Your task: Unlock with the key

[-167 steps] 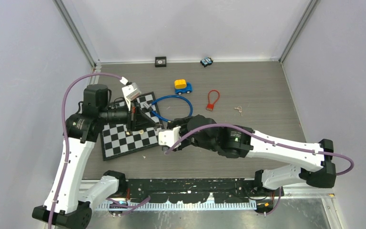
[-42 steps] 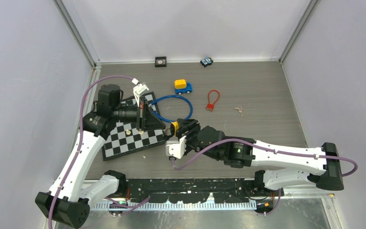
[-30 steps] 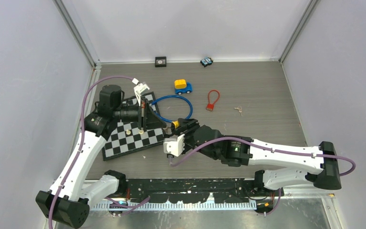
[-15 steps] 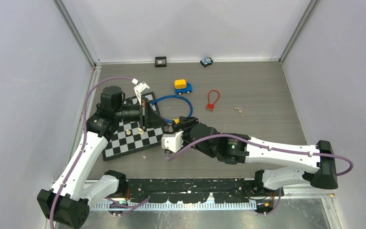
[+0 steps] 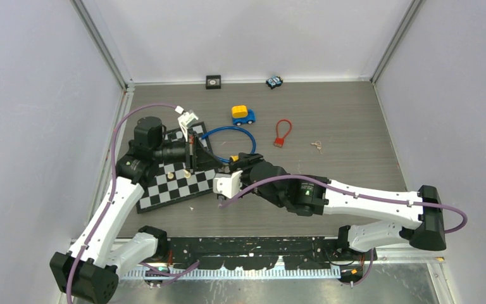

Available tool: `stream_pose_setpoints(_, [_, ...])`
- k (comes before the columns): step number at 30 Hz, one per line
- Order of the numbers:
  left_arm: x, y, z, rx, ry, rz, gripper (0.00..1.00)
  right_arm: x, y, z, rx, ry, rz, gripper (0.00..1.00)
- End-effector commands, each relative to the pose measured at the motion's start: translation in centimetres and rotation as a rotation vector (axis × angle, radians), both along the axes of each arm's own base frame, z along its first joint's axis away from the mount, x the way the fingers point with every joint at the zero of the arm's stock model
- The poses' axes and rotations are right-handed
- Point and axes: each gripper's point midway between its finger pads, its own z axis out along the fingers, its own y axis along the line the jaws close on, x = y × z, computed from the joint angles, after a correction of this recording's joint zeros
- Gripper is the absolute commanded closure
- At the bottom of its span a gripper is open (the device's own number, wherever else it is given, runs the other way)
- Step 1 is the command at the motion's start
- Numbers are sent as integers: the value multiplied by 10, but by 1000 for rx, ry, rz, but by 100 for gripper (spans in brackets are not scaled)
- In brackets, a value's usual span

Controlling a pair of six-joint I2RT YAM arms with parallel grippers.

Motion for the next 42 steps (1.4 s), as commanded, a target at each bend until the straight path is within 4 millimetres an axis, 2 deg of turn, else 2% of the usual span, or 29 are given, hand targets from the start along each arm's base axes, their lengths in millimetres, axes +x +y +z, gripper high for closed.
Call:
stream_pose_setpoints(1, [3,-2,-1,1,-72,-9,100,-3,23,77,261,-47,38,99])
stream_pose_setpoints(29, [19,-6,15,12,-101,55,100,-1,29,68,200,-43,37,100])
stream_pose_setpoints(42, [23,-11,4,-19,-42,67,100,2,32,70,199,-52,29,100])
